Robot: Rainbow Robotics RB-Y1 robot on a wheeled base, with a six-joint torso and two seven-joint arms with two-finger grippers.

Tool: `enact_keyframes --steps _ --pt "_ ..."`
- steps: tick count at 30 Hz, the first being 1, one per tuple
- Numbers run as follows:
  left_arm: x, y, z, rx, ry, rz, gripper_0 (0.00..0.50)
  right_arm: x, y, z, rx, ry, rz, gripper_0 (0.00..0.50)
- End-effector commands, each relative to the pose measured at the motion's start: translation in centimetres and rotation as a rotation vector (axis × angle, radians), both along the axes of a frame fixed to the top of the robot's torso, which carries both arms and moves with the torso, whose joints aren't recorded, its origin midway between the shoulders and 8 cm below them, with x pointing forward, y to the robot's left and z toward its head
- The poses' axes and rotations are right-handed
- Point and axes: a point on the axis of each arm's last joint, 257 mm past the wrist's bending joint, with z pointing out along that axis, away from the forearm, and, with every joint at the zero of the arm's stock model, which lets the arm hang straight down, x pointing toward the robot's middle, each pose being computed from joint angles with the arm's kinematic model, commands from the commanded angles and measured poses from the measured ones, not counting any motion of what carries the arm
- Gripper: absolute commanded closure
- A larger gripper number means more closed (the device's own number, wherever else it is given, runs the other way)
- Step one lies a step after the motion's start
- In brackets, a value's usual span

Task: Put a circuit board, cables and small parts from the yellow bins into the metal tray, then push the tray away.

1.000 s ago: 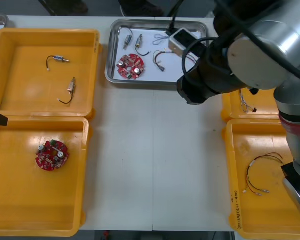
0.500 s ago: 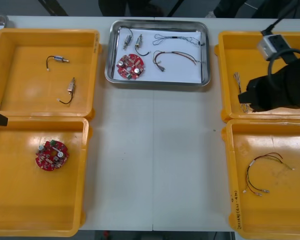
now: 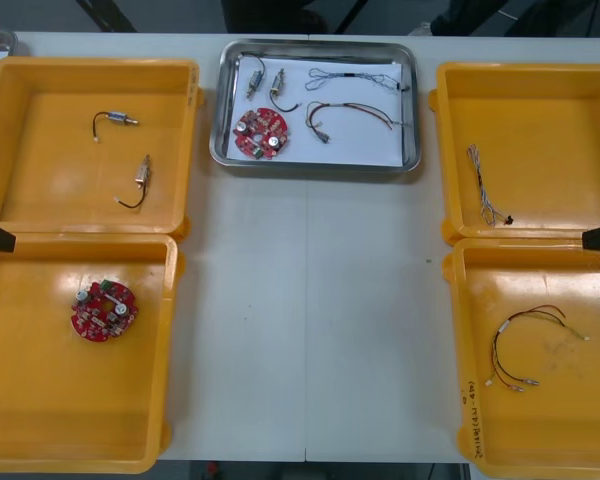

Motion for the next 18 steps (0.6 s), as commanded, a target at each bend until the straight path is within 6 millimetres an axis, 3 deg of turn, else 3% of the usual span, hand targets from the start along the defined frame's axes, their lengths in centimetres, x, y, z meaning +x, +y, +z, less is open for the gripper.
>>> enact_keyframes --steps 1,7,18 --pt "-0.6 1.4 1.1 0.091 -0.013 -0.081 0.0 -1.4 -1.9 -0.7 -0.019 0.025 -0.059 0.0" --pt "-0.6 1.4 1.1 0.091 -0.013 -0.081 0.0 -1.7 -2.7 -2.4 0.01 0.081 -0.086 0.0" --pt "-0.6 1.4 1.1 0.091 -0.013 -0.081 0.0 -1.9 -4.8 -3.8 0.01 0.139 -0.135 0.0"
